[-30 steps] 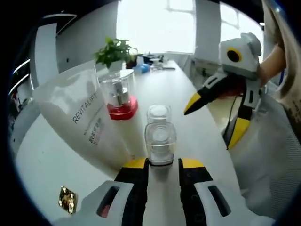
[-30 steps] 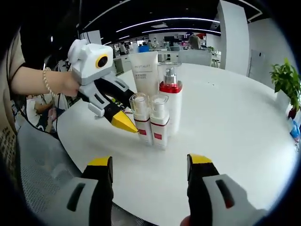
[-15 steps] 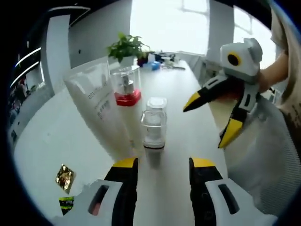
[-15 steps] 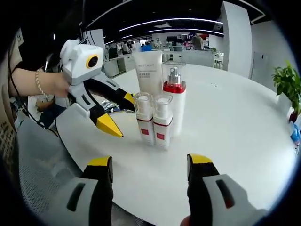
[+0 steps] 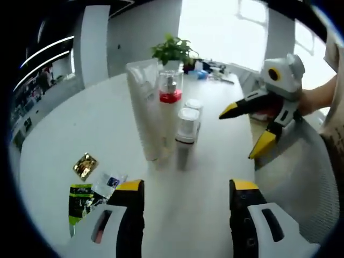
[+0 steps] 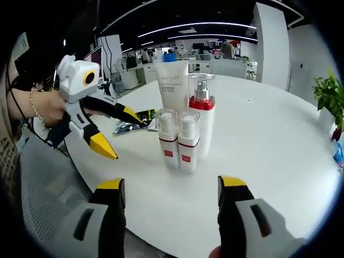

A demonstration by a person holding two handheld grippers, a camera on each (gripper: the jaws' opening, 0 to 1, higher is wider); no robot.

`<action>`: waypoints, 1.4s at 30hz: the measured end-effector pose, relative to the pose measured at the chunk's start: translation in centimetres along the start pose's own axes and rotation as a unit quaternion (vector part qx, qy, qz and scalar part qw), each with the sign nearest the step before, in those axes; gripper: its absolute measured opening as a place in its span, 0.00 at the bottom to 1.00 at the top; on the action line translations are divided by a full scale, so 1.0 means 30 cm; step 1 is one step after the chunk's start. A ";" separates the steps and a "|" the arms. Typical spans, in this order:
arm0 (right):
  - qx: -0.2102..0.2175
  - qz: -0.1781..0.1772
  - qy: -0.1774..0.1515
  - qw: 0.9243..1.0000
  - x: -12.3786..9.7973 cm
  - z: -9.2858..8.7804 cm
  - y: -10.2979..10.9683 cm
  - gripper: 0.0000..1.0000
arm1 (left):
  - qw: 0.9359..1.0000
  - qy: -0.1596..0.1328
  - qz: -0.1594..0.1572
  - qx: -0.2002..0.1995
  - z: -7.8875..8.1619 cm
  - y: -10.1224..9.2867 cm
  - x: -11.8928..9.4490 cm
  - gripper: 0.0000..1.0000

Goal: Arrange the skincare products in the storage area until every visible bottle or jar stands upright without overlapping.

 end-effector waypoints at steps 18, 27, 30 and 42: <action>0.021 0.024 -0.013 0.999 -0.030 0.017 0.052 0.82 | 0.992 -0.006 0.052 -0.113 -0.140 -0.007 -0.128 0.79; 0.018 0.031 -0.013 0.999 -0.042 0.015 0.070 0.86 | 0.985 -0.006 0.073 -0.156 -0.224 -0.033 -0.188 0.84; 0.018 0.033 -0.014 0.999 -0.046 0.016 0.073 0.87 | 0.982 -0.010 0.082 -0.170 -0.247 -0.040 -0.207 0.86; 0.001 0.029 -0.012 1.000 -0.044 0.010 0.080 0.86 | 0.971 -0.012 0.106 -0.213 -0.316 -0.053 -0.255 0.96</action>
Point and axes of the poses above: the point that each gripper's makers call its tool centre point, and the gripper's own axes: x roughly forward along the fingers, y roughly to its left, z roughly out of its top, the point moved 2 cm from there along -x, roughly backward along the fingers, and after that the axes turned 14 degrees about y, right-handed, at the moved point
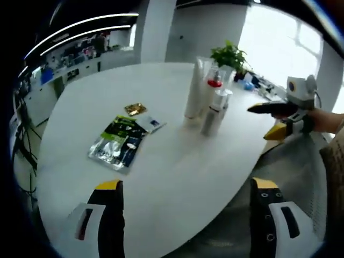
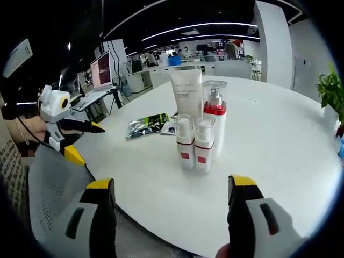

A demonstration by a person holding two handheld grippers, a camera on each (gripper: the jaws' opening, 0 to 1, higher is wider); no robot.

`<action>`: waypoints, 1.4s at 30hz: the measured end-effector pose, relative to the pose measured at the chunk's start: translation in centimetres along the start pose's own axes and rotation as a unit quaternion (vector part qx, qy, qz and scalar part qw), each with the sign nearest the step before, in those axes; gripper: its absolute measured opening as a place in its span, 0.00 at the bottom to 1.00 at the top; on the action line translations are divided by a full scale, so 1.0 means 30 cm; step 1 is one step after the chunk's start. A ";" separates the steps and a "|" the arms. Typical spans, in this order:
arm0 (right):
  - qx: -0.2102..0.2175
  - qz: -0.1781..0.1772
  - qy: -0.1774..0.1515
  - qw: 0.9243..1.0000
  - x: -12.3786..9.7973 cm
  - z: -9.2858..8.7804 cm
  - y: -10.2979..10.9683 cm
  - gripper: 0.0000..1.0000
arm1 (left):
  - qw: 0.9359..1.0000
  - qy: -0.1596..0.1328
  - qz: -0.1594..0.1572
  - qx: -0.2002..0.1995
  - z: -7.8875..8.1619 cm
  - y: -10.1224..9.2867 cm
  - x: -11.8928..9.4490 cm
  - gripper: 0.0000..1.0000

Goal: Arrange the skincare products in the storage area until every visible bottle or jar stands upright without overlapping.

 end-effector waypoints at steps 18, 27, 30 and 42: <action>0.008 -0.005 -0.009 1.000 -0.004 0.003 -0.015 0.85 | 1.000 0.018 0.008 0.014 0.031 0.033 0.009 0.97; 0.011 -0.006 -0.010 1.000 -0.005 0.001 -0.017 0.85 | 0.998 0.039 0.023 0.044 0.069 0.098 0.022 0.97; 0.022 -0.005 -0.013 1.000 -0.007 0.001 -0.026 0.85 | 0.997 0.050 0.030 0.057 0.088 0.134 0.032 0.97; 0.056 -0.006 -0.020 0.998 -0.012 0.001 -0.048 0.84 | 0.988 0.097 0.044 0.111 0.166 0.226 0.102 0.97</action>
Point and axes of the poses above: the point that each gripper's makers call its tool centre point, and the gripper's own axes: x roughly forward along the fingers, y roughly to its left, z roughly out of its top, the point moved 2 cm from there along -x, roughly backward along the fingers, and after that the axes turned 14 degrees about y, right-handed, at the moved point
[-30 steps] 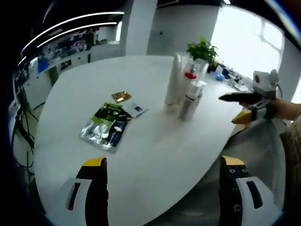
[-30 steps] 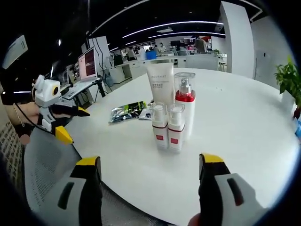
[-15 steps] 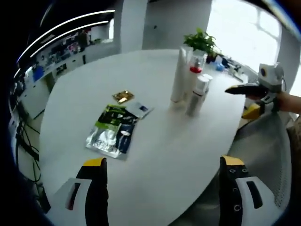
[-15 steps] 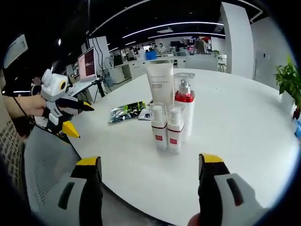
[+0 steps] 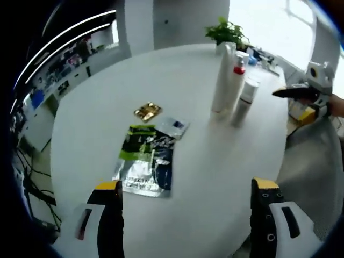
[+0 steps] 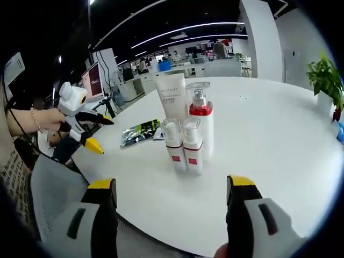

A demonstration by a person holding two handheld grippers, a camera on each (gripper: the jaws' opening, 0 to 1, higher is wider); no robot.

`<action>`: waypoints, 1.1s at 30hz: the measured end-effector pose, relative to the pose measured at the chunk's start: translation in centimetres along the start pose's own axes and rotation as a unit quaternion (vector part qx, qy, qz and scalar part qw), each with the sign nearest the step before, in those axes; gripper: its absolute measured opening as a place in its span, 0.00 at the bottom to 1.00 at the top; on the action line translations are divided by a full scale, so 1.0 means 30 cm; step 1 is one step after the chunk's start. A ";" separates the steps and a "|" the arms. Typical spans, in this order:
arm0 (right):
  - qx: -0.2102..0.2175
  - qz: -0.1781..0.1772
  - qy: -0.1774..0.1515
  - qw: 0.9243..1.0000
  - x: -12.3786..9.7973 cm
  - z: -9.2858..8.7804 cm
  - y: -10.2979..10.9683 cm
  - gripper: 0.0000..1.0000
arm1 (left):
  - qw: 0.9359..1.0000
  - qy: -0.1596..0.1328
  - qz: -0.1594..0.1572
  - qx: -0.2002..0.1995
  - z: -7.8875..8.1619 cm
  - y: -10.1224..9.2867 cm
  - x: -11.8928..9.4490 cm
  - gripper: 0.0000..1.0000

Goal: Arrange the skincare products in the storage area until every visible bottle or jar stands upright without overlapping.

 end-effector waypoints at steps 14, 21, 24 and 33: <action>0.009 -0.008 0.010 1.000 0.013 -0.012 -0.019 0.83 | 0.998 0.053 0.012 0.036 0.069 0.138 0.119 0.97; 0.020 -0.014 0.014 1.000 0.016 -0.018 -0.033 0.82 | 0.995 0.088 0.012 0.054 0.073 0.193 0.197 0.97; 0.021 -0.014 0.017 1.000 0.017 -0.020 -0.033 0.82 | 0.994 0.100 0.005 0.050 0.072 0.211 0.225 0.97; 0.020 -0.018 0.025 0.999 0.023 -0.029 -0.036 0.82 | 0.992 0.119 -0.002 0.049 0.079 0.242 0.267 0.97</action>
Point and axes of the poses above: the point that each gripper's makers call its tool centre point, and the gripper's own axes: x roughly forward along the fingers, y roughly to its left, z roughly out of its top, the point moved 2 cm from there along -x, roughly backward along the fingers, and after that the axes turned 14 degrees about y, right-handed, at the moved point
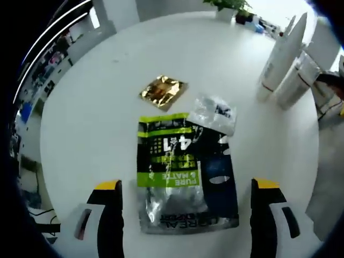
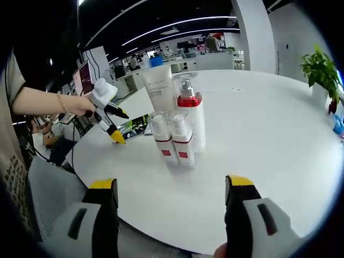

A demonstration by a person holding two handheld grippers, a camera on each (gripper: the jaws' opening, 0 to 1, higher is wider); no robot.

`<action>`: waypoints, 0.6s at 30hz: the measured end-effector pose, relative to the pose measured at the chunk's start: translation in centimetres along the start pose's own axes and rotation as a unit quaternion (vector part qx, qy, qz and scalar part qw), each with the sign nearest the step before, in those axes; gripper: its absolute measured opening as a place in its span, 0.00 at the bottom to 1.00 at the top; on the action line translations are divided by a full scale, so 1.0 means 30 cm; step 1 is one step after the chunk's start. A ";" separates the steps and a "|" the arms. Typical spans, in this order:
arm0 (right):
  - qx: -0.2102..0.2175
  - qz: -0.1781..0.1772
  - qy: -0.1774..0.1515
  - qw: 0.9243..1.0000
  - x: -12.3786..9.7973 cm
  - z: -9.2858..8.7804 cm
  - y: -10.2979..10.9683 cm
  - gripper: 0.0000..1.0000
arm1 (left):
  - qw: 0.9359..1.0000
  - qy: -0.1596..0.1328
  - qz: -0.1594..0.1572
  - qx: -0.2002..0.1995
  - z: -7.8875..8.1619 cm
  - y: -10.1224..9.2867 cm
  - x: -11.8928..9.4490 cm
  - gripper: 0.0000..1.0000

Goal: Arrange the skincare products in the storage area until every visible bottle or jar stands upright without overlapping.

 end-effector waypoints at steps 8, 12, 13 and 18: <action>0.001 -0.003 0.004 1.000 0.002 -0.004 -0.004 0.82 | 1.000 0.012 -0.008 -0.008 -0.009 0.008 0.009 0.87; 0.000 -0.004 0.006 1.000 0.003 -0.005 -0.004 0.82 | 1.000 -0.004 -0.005 -0.023 -0.010 0.043 -0.012 0.70; 0.000 -0.004 0.006 1.000 0.004 -0.005 -0.003 0.82 | 0.999 -0.009 -0.004 -0.032 -0.007 0.052 -0.014 0.68; -0.002 -0.005 0.009 1.000 0.006 -0.007 -0.003 0.81 | 0.999 -0.008 -0.002 -0.033 -0.009 0.056 -0.020 0.62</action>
Point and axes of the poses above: the point that each gripper's makers call its tool centre point, and the gripper's own axes: x roughly forward along the fingers, y roughly to its left, z roughly out of its top, the point moved 2 cm from there along -x, roughly backward along the fingers, and after that the axes turned 14 degrees about y, right-handed, at the moved point
